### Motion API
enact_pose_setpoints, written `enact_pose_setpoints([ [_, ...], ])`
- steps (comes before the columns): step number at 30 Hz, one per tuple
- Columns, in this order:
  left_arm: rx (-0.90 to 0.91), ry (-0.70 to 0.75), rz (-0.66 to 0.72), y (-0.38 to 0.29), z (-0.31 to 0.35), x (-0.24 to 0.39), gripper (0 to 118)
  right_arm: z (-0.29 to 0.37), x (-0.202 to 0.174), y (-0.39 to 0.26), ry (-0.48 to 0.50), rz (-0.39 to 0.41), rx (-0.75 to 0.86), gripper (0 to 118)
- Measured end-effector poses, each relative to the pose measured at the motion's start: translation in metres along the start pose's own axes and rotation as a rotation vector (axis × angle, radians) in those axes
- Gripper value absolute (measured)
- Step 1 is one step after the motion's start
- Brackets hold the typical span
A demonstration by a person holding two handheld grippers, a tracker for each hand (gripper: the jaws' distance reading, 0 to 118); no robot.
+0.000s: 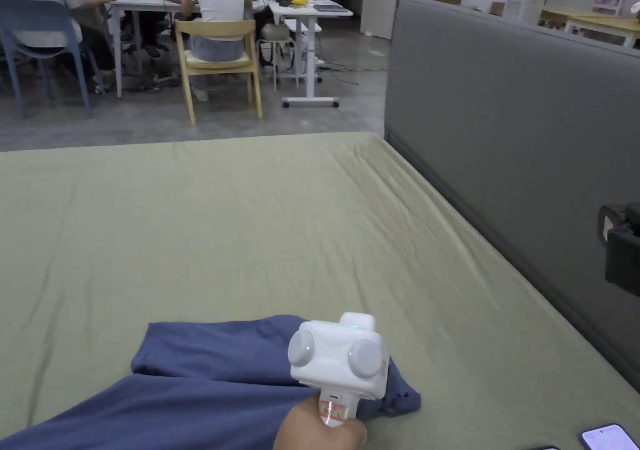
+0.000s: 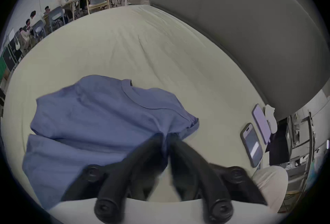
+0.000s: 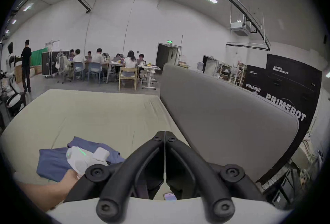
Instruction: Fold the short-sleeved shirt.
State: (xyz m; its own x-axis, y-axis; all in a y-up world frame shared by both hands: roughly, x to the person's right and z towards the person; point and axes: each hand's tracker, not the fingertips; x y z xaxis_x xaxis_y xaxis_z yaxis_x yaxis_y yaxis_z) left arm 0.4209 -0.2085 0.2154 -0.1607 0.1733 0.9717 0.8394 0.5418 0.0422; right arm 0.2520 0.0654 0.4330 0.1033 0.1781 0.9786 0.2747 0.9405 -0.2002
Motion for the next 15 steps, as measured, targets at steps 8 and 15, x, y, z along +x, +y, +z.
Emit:
enact_pose_setpoints([
  [8,0.492,-0.078,0.234,-0.007,0.197,-0.121,118,-0.028,-0.058,-0.003,0.253,-0.005,0.046,3],
  [15,0.49,0.402,0.358,-0.12,0.32,-0.221,0,-0.075,-0.139,-0.038,0.489,-0.03,-0.086,3],
])
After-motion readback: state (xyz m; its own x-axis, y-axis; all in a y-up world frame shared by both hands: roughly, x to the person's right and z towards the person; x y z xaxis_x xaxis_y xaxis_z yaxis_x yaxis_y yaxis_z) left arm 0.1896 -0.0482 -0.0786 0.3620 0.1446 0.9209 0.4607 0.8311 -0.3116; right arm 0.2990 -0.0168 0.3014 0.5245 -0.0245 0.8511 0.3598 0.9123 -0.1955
